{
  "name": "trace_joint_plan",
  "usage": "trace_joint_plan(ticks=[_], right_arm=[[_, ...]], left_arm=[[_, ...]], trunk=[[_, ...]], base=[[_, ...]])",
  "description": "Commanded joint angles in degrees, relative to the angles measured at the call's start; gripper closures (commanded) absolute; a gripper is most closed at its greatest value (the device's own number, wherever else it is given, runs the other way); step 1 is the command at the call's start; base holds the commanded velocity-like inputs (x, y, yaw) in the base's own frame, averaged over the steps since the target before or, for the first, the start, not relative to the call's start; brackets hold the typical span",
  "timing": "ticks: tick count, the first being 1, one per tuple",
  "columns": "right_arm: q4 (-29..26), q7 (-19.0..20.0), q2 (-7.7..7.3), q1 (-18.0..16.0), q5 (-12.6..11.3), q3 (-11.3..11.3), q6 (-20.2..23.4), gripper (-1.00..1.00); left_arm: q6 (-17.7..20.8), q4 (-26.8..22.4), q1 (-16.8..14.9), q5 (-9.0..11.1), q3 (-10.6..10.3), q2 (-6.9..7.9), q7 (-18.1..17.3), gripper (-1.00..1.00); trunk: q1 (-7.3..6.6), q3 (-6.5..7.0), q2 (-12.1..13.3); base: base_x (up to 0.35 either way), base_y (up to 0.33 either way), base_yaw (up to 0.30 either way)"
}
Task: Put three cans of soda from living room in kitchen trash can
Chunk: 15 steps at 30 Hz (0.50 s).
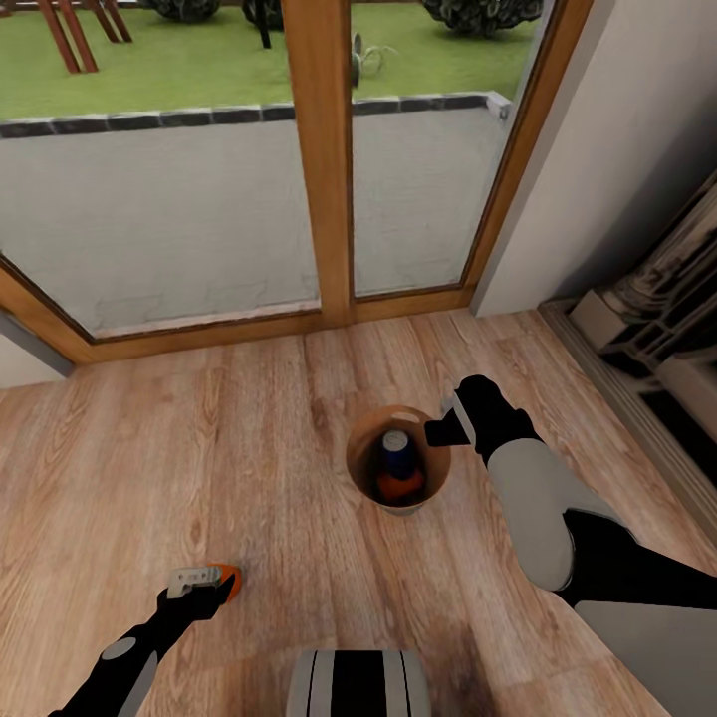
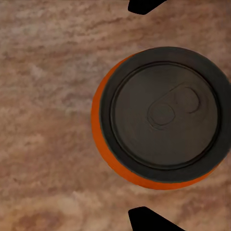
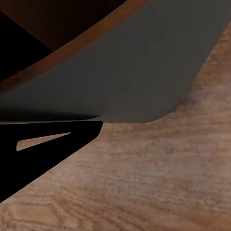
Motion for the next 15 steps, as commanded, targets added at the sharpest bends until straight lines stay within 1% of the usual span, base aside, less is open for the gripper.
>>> trace_joint_plan(ticks=[1, 3, 5, 15], right_arm=[[0.0, 0.3, 0.01, 0.0, -1.1, -0.1, 0.1, 1.00], [0.1, 0.3, 0.01, 0.0, -1.1, -0.1, 0.1, 1.00], [0.0, 0.3, 0.01, 0.0, -1.1, -0.1, 0.1, 1.00], [0.1, 0.3, 0.02, 0.1, -1.1, -0.1, 0.1, 1.00]], left_arm=[[0.0, 0.0, 0.0, 0.0, 0.0, 0.02, 0.0, -1.00], [0.0, 0.0, 0.0, 0.0, 0.0, 0.01, 0.0, -1.00], [0.0, 0.0, 0.0, 0.0, 0.0, 0.00, 0.1, -1.00], [0.0, 0.1, -0.1, 0.0, 0.0, 0.06, 0.1, -1.00]], trunk=[[-0.01, 0.00, 0.0], [-0.01, 0.00, 0.0], [0.05, -0.44, 0.0], [0.05, -0.44, 0.0]], base=[[0.000, 0.000, 0.000], [0.000, 0.000, 0.000], [0.000, 0.000, 0.000], [0.000, 0.000, 0.000]])
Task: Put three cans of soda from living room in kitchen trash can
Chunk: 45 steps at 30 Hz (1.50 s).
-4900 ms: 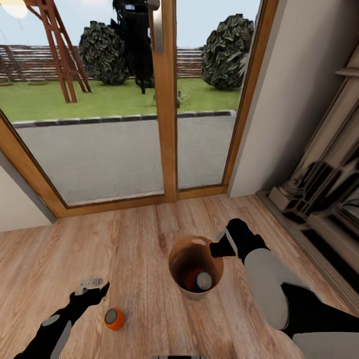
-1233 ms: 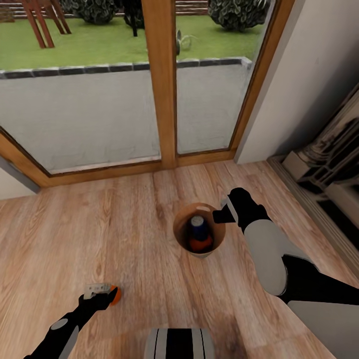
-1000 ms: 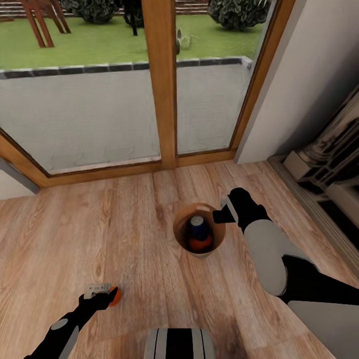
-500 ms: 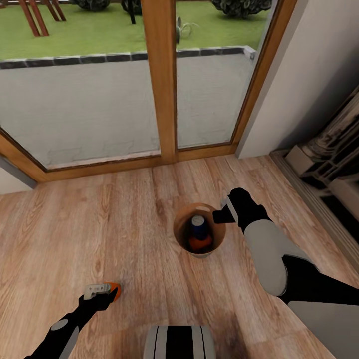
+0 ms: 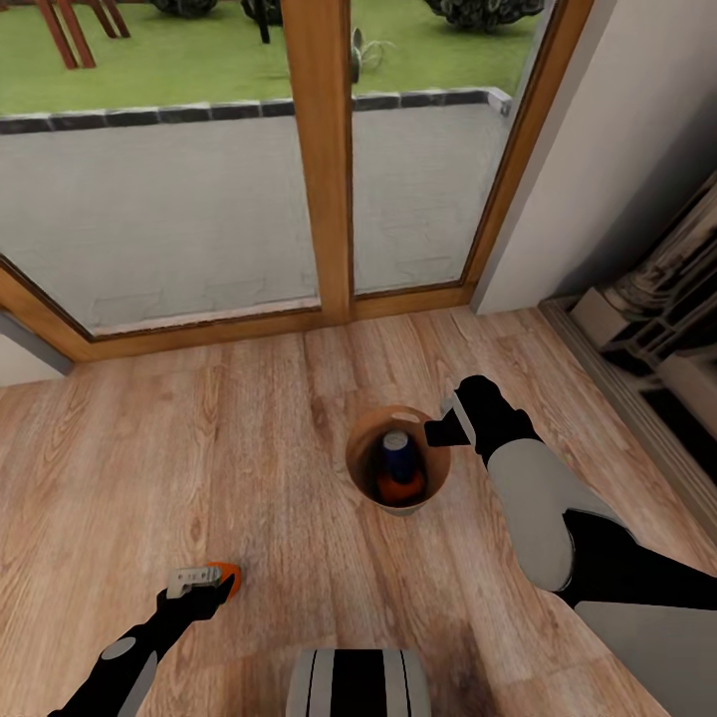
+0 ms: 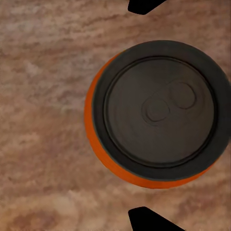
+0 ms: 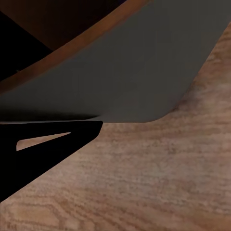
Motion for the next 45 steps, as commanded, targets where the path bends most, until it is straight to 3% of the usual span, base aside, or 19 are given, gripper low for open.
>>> trace_joint_plan(ticks=[1, 11, 40, 43, 45], right_arm=[[0.1, 0.3, 0.02, 0.1, -1.1, -0.1, 0.1, 1.00], [0.1, 0.3, 0.02, 0.1, -1.1, -0.1, 0.1, 1.00], [0.4, 0.5, 0.12, 0.1, -1.2, -0.2, 0.1, 1.00], [0.7, 0.6, 0.17, 0.1, -1.2, -0.2, 0.1, 1.00], [0.9, 0.8, 0.18, 0.1, -1.2, -0.2, 0.1, 1.00]], left_arm=[[0.0, 0.0, 0.0, 0.0, 0.0, 0.00, 0.0, 1.00], [0.1, 0.1, -0.1, -0.2, 0.1, 0.00, 0.1, 1.00], [1.2, -0.6, -0.1, 0.4, 0.1, 0.06, -0.5, 1.00], [1.9, -1.5, 0.1, 0.6, 0.1, 0.12, -1.7, 1.00], [4.5, -4.2, 0.0, 0.7, 0.2, 0.48, -4.7, 1.00]], trunk=[[0.01, -0.01, 0.0], [0.01, -0.01, 0.0], [-0.74, 6.42, 0.4], [-0.81, 7.08, 0.4], [-0.87, 7.52, 0.5]], base=[[0.000, 0.000, 0.000], [0.000, 0.000, 0.000], [0.000, 0.000, 0.000], [0.000, 0.000, 0.000], [0.000, 0.000, 0.000]])
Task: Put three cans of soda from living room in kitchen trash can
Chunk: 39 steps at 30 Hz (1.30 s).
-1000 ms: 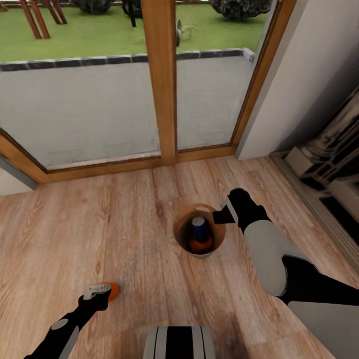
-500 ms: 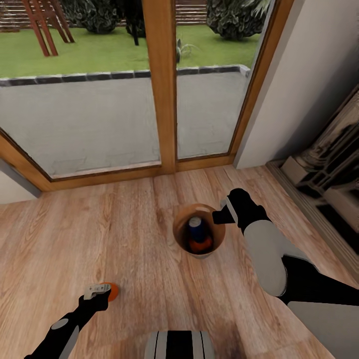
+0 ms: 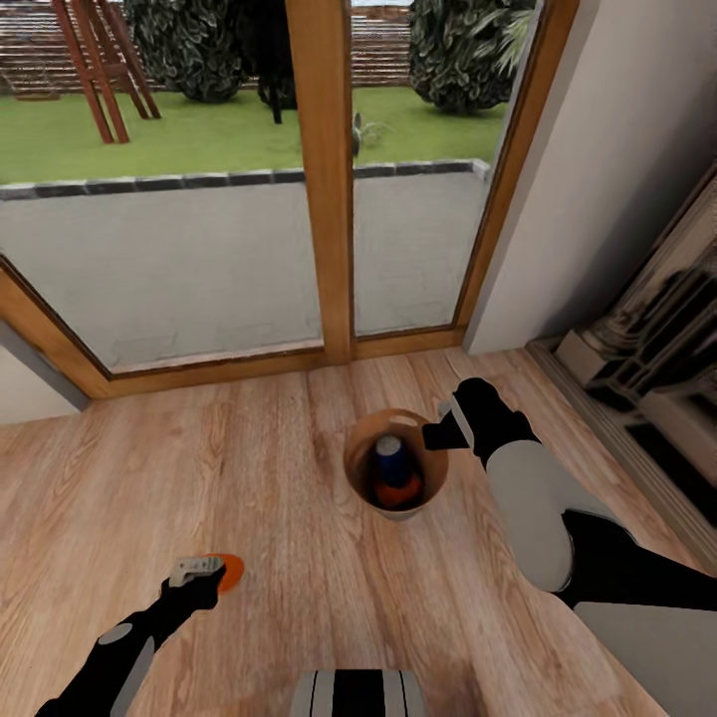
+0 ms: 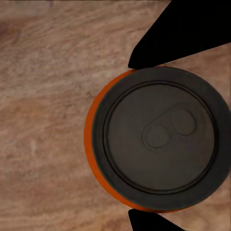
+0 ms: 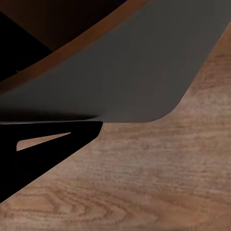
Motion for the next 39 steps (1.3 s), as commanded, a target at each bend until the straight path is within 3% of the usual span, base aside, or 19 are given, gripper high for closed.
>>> trace_joint_plan(ticks=[1, 4, 6, 7, 8, 9, 10, 11, 13, 14, 15, 16, 19, 20, 22, 27, 28, 35, 39], right_arm=[[0.1, 0.3, 0.01, 0.0, -1.2, -0.2, 0.1, 1.00], [0.2, 0.5, 0.00, 0.1, -1.2, -0.2, 0.1, 1.00], [1.4, 0.5, 0.11, 0.1, -1.2, -0.2, 0.1, 1.00], [2.0, 0.5, 0.14, 0.1, -1.2, -0.1, 0.1, 1.00], [2.4, 0.5, 0.17, 0.1, -1.2, -0.1, 0.1, 1.00], [3.4, 0.5, 0.21, 0.1, -1.2, -0.1, 0.1, 1.00], [4.1, 0.6, 0.23, 0.1, -1.2, -0.1, 0.1, 1.00], [4.4, 0.6, 0.24, 0.1, -1.2, -0.1, 0.1, 1.00], [5.9, 0.9, 0.31, 0.1, -1.2, 0.0, 0.1, 1.00], [6.4, 1.0, 0.33, 0.1, -1.2, 0.1, 0.1, 1.00], [6.6, 1.0, 0.37, 0.1, -1.2, 0.1, 0.1, 1.00], [7.0, 1.1, 0.50, 0.1, -1.1, 0.1, 0.1, 1.00], [7.2, 1.2, 0.58, 0.1, -1.1, 0.1, 0.1, 1.00], [7.2, 1.3, 0.66, 0.1, -1.1, 0.1, 0.1, 1.00], [7.1, 1.4, 0.94, 0.0, -1.1, 0.1, 0.1, 1.00], [7.0, 1.8, 1.91, -0.4, -1.2, 0.1, 0.1, 1.00], [7.1, 1.8, 1.93, -1.1, -1.2, 0.1, 0.1, 1.00], [7.3, 1.8, 1.93, -3.7, -1.5, 0.1, 0.1, 1.00], [7.5, 1.8, 1.93, -5.0, -1.6, 0.1, 0.1, 1.00]], left_arm=[[2.7, -2.6, -0.1, -0.1, 0.1, 0.26, -1.9, 1.00], [15.9, -15.4, -2.1, 0.1, 0.3, 2.76, -5.0, 1.00], [32.8, -27.8, -8.2, 0.5, 0.4, 5.34, -7.9, 1.00], [38.2, -30.1, -11.7, 0.6, 0.3, 5.84, -10.3, 1.00], [40.7, -30.9, -13.8, 0.5, 0.3, 6.13, -11.6, 1.00], [47.7, -31.8, -21.3, 0.3, 0.0, 7.13, -15.2, 1.00], [51.5, -30.8, -26.7, 0.2, -0.1, 7.92, -17.0, 1.00], [53.0, -29.6, -29.5, 0.2, -0.2, 8.31, -17.8, 1.00], [56.7, -22.3, -40.4, 0.2, -1.6, 9.26, -22.4, 1.00], [57.0, -18.0, -44.9, 0.1, -3.7, 9.50, -25.6, 1.00], [57.0, -16.0, -46.9, 0.1, -5.0, 9.58, -27.5, 1.00], [57.0, -10.7, -51.4, 0.1, -10.5, 9.57, -34.6, 1.00], [57.0, -7.0, -54.4, 0.1, -17.0, 9.20, -43.5, 1.00], [57.0, -6.0, -55.4, 0.1, -20.4, 8.70, -47.2, 1.00], [57.0, -5.3, -55.9, 0.3, -22.8, 8.03, -49.5, 1.00], [57.0, -4.5, -56.2, 0.2, -25.7, 5.70, -53.7, 1.00], [57.0, -4.3, -56.3, 0.2, -29.0, 4.32, -54.6, 1.00], [57.0, -4.4, -55.8, 0.1, -37.1, 0.30, -55.0, 1.00], [57.0, -4.4, -55.3, 0.1, -40.3, -1.02, -54.9, 1.00]], trunk=[[-0.02, 0.23, 0.0], [-0.48, 0.81, 0.8], [-0.92, 1.17, 1.6], [-1.14, 1.35, 2.0], [-1.36, 1.53, 2.4], [-1.58, 1.71, 2.8], [-1.80, 1.89, 3.2], [-2.02, 2.07, 3.6], [-2.46, 2.43, 4.4], [-2.68, 2.60, 4.8], [-2.90, 2.78, 5.2], [-3.12, 2.96, 5.6], [-3.78, 3.50, 6.8], [-3.78, 3.50, 6.8], [-3.78, 3.50, 6.8], [-3.78, 3.50, 6.8], [-3.78, 3.50, 6.8], [-3.78, 3.50, 6.8], [-3.78, 3.50, 6.8]], base=[[0.000, 0.000, 0.000], [0.000, 0.000, 0.000], [0.000, 0.000, 0.000], [0.000, 0.000, 0.000], [0.000, 0.000, 0.000], [0.000, 0.000, 0.000], [0.000, 0.000, 0.000], [0.000, 0.000, 0.000], [0.000, 0.000, 0.000], [0.000, 0.000, 0.000], [0.000, 0.000, 0.000], [0.000, 0.000, 0.000], [0.000, 0.000, 0.000], [0.000, 0.000, 0.000], [0.000, 0.000, 0.000], [0.000, 0.000, 0.000], [0.000, 0.000, 0.000], [0.000, 0.000, 0.000], [0.000, 0.000, 0.000]])
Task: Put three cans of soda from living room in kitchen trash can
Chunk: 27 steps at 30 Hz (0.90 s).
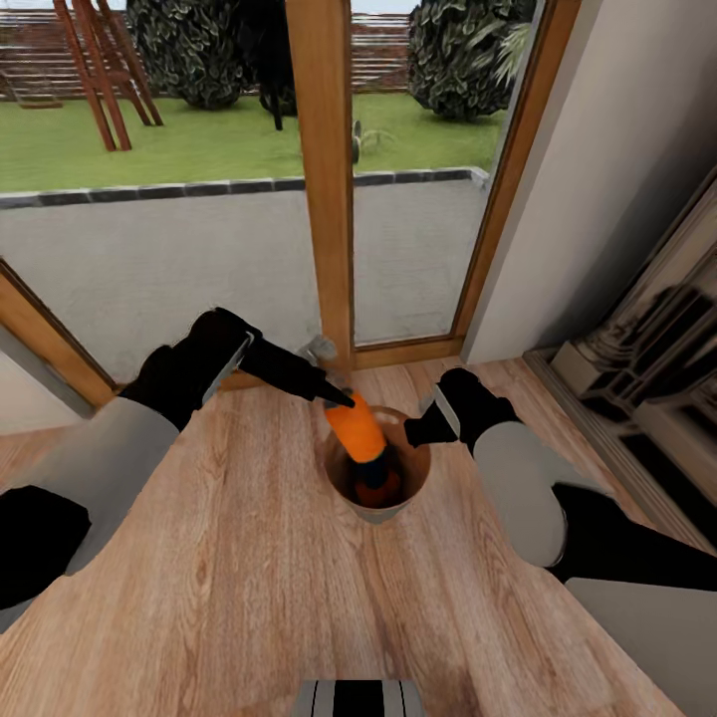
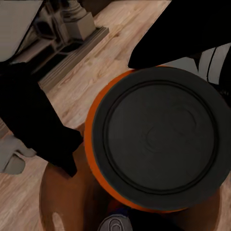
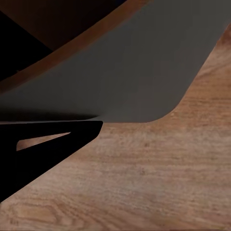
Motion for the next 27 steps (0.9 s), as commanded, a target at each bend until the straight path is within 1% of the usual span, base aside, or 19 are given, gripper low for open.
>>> trace_joint_plan(ticks=[1, 2, 4, 5, 7, 9, 12, 16, 19, 21, 23, 24, 25, 27], right_arm=[[0.2, 0.3, 0.01, -0.3, -1.3, -0.2, 0.1, 1.00], [0.6, 0.3, 0.01, -0.6, -1.5, -0.2, 0.1, 1.00], [2.8, 0.2, 0.01, -2.2, -3.5, -0.3, 0.1, 1.00], [4.8, -0.2, 0.01, -3.6, -5.8, -0.3, 0.1, 1.00], [5.3, -0.4, 0.01, -4.0, -6.5, -0.3, 0.1, 1.00], [5.5, -0.4, 0.01, -4.2, -6.7, -0.3, 0.1, 1.00], [5.9, -0.5, 0.01, -4.6, -7.1, -0.3, 0.1, 1.00], [7.6, -0.6, 0.01, -5.8, -7.3, -0.3, 0.1, 1.00], [8.2, -0.6, 0.01, -6.1, -7.3, -0.3, 0.1, 1.00], [8.4, -0.5, 0.01, -6.2, -7.3, -0.3, 0.1, 1.00], [8.5, -0.6, 0.01, -6.3, -7.3, -0.4, 0.1, 1.00], [8.5, -0.5, 0.01, -6.3, -7.3, -0.4, 0.1, 1.00], [8.6, -0.6, 0.01, -6.3, -7.3, -0.4, 0.1, 1.00], [8.6, -0.6, 0.01, -6.3, -7.3, -0.4, 0.1, 1.00]], left_arm=[[0.0, 0.0, 0.1, 0.0, -0.5, -0.08, 0.0, 1.00], [0.0, 0.0, 0.3, 0.0, -0.9, -0.14, 0.0, 1.00], [0.0, -0.1, 1.0, -0.1, -2.3, -0.29, 0.0, 1.00], [-0.2, -0.1, 1.5, -0.1, -3.1, -0.57, 0.1, 1.00], [-0.6, -0.1, 1.7, -0.1, -3.4, -0.86, 0.1, 1.00], [-1.0, 0.0, 1.9, -0.2, -3.5, -1.01, 0.2, 1.00], [-2.2, 0.0, 2.8, -0.2, -3.7, -1.64, 0.6, 1.00], [-4.0, 0.1, 3.7, -0.3, -3.7, -2.88, 3.3, 1.00], [-5.3, 0.1, 4.3, -0.3, -3.7, -3.59, 4.5, 1.00], [-5.6, 0.1, 4.4, -0.3, -3.7, -3.74, 5.0, 1.00], [-6.2, 0.1, 4.8, -0.3, -3.9, -3.91, 6.6, 1.00], [-6.2, 0.1, 5.0, -0.4, -4.2, -3.93, 6.9, 1.00], [-6.4, 0.1, 5.4, -0.3, -5.3, -3.95, 7.4, 1.00], [-6.6, 0.1, 5.8, -0.3, -8.3, -4.04, 8.8, 1.00]], trunk=[[0.00, 0.00, 0.0], [0.00, 0.00, 0.0], [0.00, 0.00, 0.0], [0.00, 0.00, 0.0], [0.00, 0.00, 0.0], [0.00, 0.00, 0.0], [0.00, 0.00, 0.0], [0.00, 0.00, 0.0], [0.00, 0.00, 0.0], [0.00, 0.00, 0.0], [0.00, 0.00, 0.0], [0.00, 0.00, 0.0], [0.00, 0.00, 0.0], [0.00, 0.00, 0.0]], base=[[0.000, 0.000, 0.000], [0.000, 0.000, 0.000], [0.000, 0.000, 0.000], [0.000, 0.000, 0.000], [0.000, 0.000, 0.000], [0.000, 0.000, 0.000], [0.000, 0.000, 0.000], [0.000, 0.000, 0.000], [0.000, 0.000, 0.000], [0.000, 0.000, 0.000], [0.000, 0.000, 0.000], [0.000, 0.000, 0.000], [0.000, 0.000, 0.000], [0.000, 0.000, 0.000]])
